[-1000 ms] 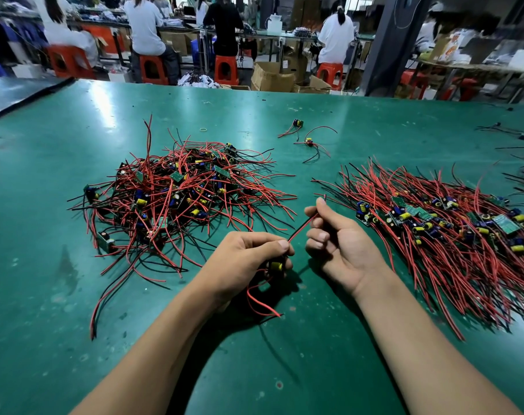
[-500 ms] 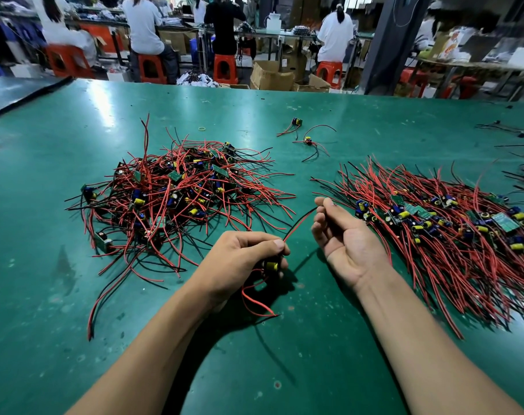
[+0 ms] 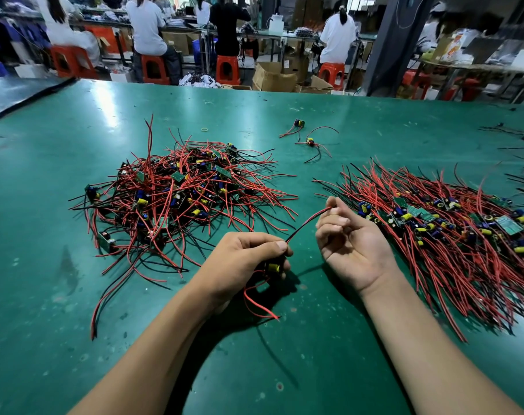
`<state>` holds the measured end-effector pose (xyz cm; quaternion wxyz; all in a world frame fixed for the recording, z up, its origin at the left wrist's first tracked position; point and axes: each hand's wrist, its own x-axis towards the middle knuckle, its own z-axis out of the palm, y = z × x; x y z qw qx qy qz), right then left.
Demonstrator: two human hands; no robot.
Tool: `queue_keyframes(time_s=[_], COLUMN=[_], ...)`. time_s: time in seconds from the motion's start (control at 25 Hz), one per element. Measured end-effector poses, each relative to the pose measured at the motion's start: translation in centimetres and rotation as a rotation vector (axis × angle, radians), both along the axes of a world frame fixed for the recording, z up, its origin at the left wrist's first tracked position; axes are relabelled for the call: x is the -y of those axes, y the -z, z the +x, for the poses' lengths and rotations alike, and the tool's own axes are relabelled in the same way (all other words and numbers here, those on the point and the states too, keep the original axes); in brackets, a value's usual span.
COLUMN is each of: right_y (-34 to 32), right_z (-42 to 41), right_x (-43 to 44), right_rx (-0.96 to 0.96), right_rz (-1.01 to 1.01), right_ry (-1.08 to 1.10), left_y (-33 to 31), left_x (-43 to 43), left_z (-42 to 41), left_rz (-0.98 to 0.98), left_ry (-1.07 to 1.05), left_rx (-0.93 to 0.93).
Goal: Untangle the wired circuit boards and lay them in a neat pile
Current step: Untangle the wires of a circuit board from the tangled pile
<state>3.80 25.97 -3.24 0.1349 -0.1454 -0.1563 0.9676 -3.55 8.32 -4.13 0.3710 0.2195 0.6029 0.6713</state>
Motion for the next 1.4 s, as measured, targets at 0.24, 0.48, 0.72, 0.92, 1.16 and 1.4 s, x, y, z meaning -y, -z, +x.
queue_keyframes(time_s=[0.24,0.48,0.72,0.92,1.16,1.4], right_y=[0.7,2.4,2.5,2.8,2.2,1.8], right_z=[-0.3,-0.5,-0.4,-0.5,-0.6,-0.7], right_x=[-0.1,1.9,4.3,5.2,5.3,5.5], right_rx=[0.162,0.306,0.186,0.212,0.22,0.236], right_rz=[0.352,1.04,1.4,1.58,1.539,1.367], right_ry=[0.041,0.051,-0.137,0.04,0.173,0.141], left_y=[0.1,0.3,0.0,0.0,0.0,-0.1], left_x=[-0.1,-0.8,-1.2,-1.2,-0.7,-0.4], left_z=[-0.2,-0.5,-0.6,-0.7,-0.5,-0.4], left_rz=[0.057,0.119,0.213,0.236,0.203,0.24], left_ry=[-0.093,-0.29,-0.498,-0.497,-0.471,-0.38], left_rx=[0.048,0.11,0.078,0.162,0.128,0.116])
